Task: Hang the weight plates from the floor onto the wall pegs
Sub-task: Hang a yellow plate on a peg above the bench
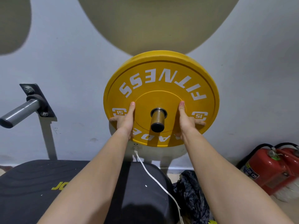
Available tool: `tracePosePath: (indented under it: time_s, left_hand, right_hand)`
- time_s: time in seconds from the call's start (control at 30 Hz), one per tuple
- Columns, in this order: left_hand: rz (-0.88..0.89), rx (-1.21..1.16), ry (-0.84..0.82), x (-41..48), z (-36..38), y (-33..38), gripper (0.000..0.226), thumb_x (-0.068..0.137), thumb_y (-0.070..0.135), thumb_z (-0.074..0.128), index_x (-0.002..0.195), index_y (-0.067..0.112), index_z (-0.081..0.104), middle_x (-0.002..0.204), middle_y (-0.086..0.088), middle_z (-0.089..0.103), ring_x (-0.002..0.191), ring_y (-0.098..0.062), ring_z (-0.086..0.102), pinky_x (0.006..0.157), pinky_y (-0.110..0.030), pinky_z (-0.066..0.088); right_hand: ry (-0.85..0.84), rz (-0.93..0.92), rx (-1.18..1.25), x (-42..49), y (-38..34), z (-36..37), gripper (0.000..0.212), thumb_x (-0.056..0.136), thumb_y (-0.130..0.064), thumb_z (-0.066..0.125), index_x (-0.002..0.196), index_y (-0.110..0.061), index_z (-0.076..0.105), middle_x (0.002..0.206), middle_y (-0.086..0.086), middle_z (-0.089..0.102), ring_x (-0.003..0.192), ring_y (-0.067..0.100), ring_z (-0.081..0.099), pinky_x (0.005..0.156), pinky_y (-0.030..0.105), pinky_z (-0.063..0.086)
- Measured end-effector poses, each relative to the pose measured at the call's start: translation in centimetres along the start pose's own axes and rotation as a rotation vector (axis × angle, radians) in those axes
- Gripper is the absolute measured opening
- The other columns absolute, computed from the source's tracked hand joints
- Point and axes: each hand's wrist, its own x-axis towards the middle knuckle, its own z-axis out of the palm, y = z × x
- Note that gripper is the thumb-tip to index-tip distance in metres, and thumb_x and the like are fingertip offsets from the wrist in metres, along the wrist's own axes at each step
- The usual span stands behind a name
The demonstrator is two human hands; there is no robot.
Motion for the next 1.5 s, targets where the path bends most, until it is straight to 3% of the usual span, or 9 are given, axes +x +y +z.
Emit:
tracePosePath:
  time_s: [0.07, 0.13, 0.27, 0.33, 0.6, 0.9, 1.07, 1.23, 1.5]
  left_hand:
    - [0.031, 0.193, 0.004, -0.3, -1.4, -0.2, 0.106, 0.087, 0.072, 0.056, 0.159, 0.011, 0.009, 0.154, -0.015, 0.040, 0.136, -0.041, 0.043, 0.112, -0.057, 0.037]
    - [0.098, 0.455, -0.033, -1.4, -3.0, 0.4, 0.077, 0.099, 0.063, 0.042, 0.151, 0.007, 0.037, 0.151, -0.015, 0.047, 0.135, -0.039, 0.045, 0.113, -0.050, 0.037]
    - [0.258, 0.877, -0.128, -5.3, -4.9, 5.0, 0.064, 0.101, 0.055, 0.043, 0.146, 0.010, 0.047, 0.148, -0.015, 0.050, 0.135, -0.036, 0.047, 0.110, -0.045, 0.039]
    - [0.314, 1.042, -0.173, -8.3, -5.5, 8.9, 0.063, 0.098, 0.056, 0.048, 0.143, 0.012, 0.049, 0.143, -0.013, 0.055, 0.129, -0.035, 0.052, 0.107, -0.047, 0.044]
    - [0.485, 1.265, -0.167, -23.3, -8.6, 24.9, 0.046, 0.093, 0.054, 0.057, 0.122, 0.017, 0.061, 0.126, -0.009, 0.063, 0.115, -0.032, 0.059, 0.094, -0.044, 0.051]
    - [0.608, 1.346, -0.174, -38.3, -13.9, 37.4, 0.053, 0.091, 0.052, 0.055, 0.129, 0.015, 0.057, 0.129, -0.008, 0.061, 0.114, -0.031, 0.059, 0.088, -0.043, 0.052]
    - [0.667, 1.367, -0.163, -45.5, -16.6, 37.9, 0.051, 0.093, 0.053, 0.053, 0.129, 0.017, 0.056, 0.127, -0.008, 0.062, 0.113, -0.031, 0.059, 0.085, -0.041, 0.052]
    - [0.689, 1.383, -0.163, -52.0, -20.5, 36.4, 0.051, 0.093, 0.053, 0.054, 0.130, 0.017, 0.055, 0.129, -0.009, 0.061, 0.116, -0.032, 0.058, 0.087, -0.041, 0.048]
    - [0.693, 1.412, -0.168, -64.6, -28.8, 31.9, 0.049, 0.092, 0.051, 0.056, 0.124, 0.014, 0.057, 0.123, -0.011, 0.063, 0.107, -0.032, 0.059, 0.076, -0.038, 0.045]
  right_hand:
    - [0.014, 0.051, -0.070, -0.8, -0.3, -0.7, 0.168, 0.024, -0.106, 0.050, 0.156, -0.023, -0.012, 0.160, 0.015, 0.023, 0.140, 0.048, 0.033, 0.105, 0.069, 0.036]
    - [-0.002, 0.050, -0.184, -3.1, -1.6, -1.5, 0.136, 0.050, -0.090, 0.060, 0.155, -0.012, 0.020, 0.150, 0.014, 0.040, 0.130, 0.047, 0.046, 0.100, 0.063, 0.045]
    - [-0.041, -0.095, -0.503, -9.1, -6.6, -3.5, 0.066, 0.087, -0.051, 0.065, 0.134, -0.006, 0.053, 0.131, 0.013, 0.060, 0.116, 0.038, 0.057, 0.076, 0.040, 0.052]
    - [-0.043, -0.173, -0.655, -12.1, -9.5, -5.0, 0.052, 0.092, -0.045, 0.064, 0.128, -0.007, 0.059, 0.127, 0.011, 0.064, 0.114, 0.035, 0.059, 0.080, 0.036, 0.049]
    - [-0.038, -0.305, -1.025, -26.5, -22.8, -9.0, 0.051, 0.080, -0.052, 0.068, 0.115, -0.014, 0.067, 0.122, 0.014, 0.062, 0.107, 0.037, 0.061, 0.088, 0.043, 0.054]
    - [-0.064, -0.430, -1.130, -42.3, -33.5, -12.0, 0.042, 0.073, -0.052, 0.066, 0.093, -0.015, 0.061, 0.112, 0.014, 0.063, 0.095, 0.035, 0.063, 0.065, 0.033, 0.044]
    - [-0.103, -0.514, -1.125, -49.2, -33.6, -14.7, 0.036, 0.069, -0.050, 0.067, 0.068, -0.018, 0.052, 0.089, 0.010, 0.066, 0.083, 0.032, 0.064, 0.060, 0.033, 0.044]
    - [-0.155, -0.540, -1.138, -55.6, -31.3, -18.8, 0.042, 0.073, -0.058, 0.068, 0.087, -0.019, 0.065, 0.094, 0.007, 0.068, 0.090, 0.031, 0.066, 0.075, 0.038, 0.056]
    - [-0.219, -0.546, -1.096, -67.5, -25.5, -26.6, 0.040, 0.072, -0.057, 0.071, 0.085, -0.019, 0.066, 0.092, 0.002, 0.069, 0.088, 0.027, 0.066, 0.083, 0.043, 0.057]
